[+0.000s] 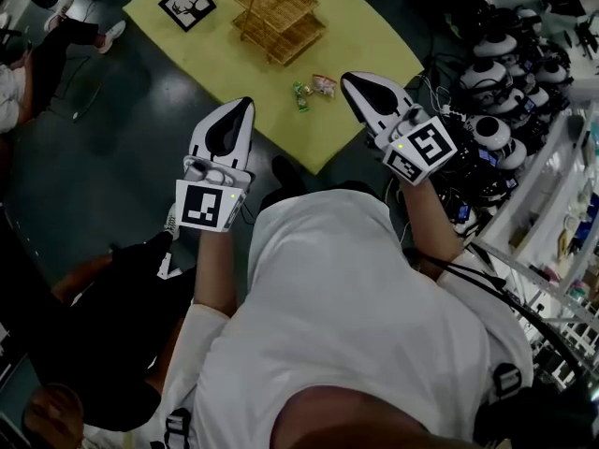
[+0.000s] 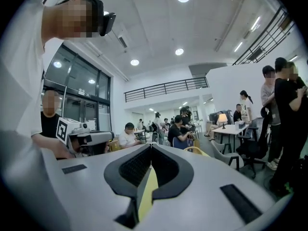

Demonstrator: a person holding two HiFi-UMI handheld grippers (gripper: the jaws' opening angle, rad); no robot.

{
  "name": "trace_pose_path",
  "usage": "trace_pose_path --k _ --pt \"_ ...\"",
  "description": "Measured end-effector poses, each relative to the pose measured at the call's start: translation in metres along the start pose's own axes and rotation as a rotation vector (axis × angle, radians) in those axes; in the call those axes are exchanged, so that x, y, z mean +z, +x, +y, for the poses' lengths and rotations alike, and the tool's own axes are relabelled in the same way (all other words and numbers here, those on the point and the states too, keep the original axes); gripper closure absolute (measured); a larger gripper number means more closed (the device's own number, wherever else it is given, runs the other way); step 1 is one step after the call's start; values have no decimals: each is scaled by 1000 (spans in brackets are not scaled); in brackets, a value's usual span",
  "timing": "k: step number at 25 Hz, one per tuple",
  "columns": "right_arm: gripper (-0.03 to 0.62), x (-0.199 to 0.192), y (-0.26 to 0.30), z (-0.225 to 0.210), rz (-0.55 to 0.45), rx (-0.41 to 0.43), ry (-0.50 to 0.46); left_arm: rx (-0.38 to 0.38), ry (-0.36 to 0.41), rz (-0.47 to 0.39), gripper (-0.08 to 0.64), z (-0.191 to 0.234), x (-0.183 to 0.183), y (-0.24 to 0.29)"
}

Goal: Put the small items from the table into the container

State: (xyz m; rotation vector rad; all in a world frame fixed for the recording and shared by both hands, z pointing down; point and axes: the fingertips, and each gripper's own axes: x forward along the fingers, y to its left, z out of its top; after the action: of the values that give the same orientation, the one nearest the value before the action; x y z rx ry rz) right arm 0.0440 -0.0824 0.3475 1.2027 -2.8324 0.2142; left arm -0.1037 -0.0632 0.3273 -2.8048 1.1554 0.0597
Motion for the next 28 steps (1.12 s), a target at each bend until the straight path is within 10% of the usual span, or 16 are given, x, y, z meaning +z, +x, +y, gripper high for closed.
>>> trace_pose_path --k 16,28 --pt "575 -22 26 -26 59 -11 38 -7 -97 120 552 24 -45 20" --pt "567 -165 43 -100 342 88 104 133 -126 184 552 0 -73 29"
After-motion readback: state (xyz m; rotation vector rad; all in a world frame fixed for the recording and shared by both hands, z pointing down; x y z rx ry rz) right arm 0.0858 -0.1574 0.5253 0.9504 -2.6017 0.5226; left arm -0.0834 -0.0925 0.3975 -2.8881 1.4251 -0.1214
